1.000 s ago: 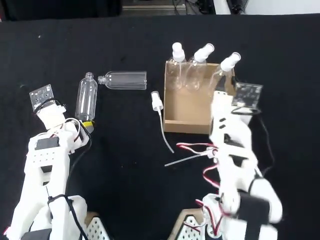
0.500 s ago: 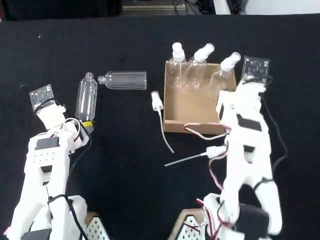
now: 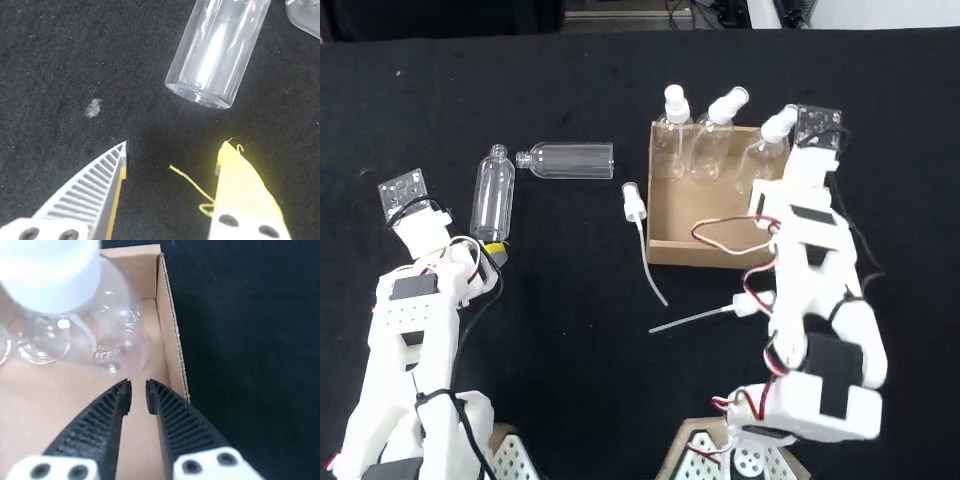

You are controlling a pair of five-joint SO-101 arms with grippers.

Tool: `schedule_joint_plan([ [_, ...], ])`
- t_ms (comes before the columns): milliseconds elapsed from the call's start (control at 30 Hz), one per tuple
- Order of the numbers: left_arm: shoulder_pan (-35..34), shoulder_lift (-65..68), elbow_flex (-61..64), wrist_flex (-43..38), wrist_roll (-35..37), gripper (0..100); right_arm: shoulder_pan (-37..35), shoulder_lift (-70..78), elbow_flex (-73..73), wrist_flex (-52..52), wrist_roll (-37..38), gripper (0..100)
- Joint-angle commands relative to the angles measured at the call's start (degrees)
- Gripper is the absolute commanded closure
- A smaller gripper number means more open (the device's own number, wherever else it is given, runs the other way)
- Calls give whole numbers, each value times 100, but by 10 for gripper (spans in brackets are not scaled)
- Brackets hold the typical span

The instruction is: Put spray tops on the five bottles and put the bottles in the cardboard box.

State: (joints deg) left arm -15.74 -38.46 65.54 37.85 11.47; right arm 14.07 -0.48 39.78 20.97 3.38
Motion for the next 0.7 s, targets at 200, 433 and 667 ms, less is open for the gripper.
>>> schedule_joint_plan([
  [200, 4, -105, -75, -114, 18, 722, -53, 444, -725, 18, -44, 987],
  [433, -4, -105, -75, -114, 18, 722, -343, 479, -734, 18, -35, 988],
  [667, -4, -105, -75, -114, 18, 722, -325, 497, -532, -686, -35, 988],
])
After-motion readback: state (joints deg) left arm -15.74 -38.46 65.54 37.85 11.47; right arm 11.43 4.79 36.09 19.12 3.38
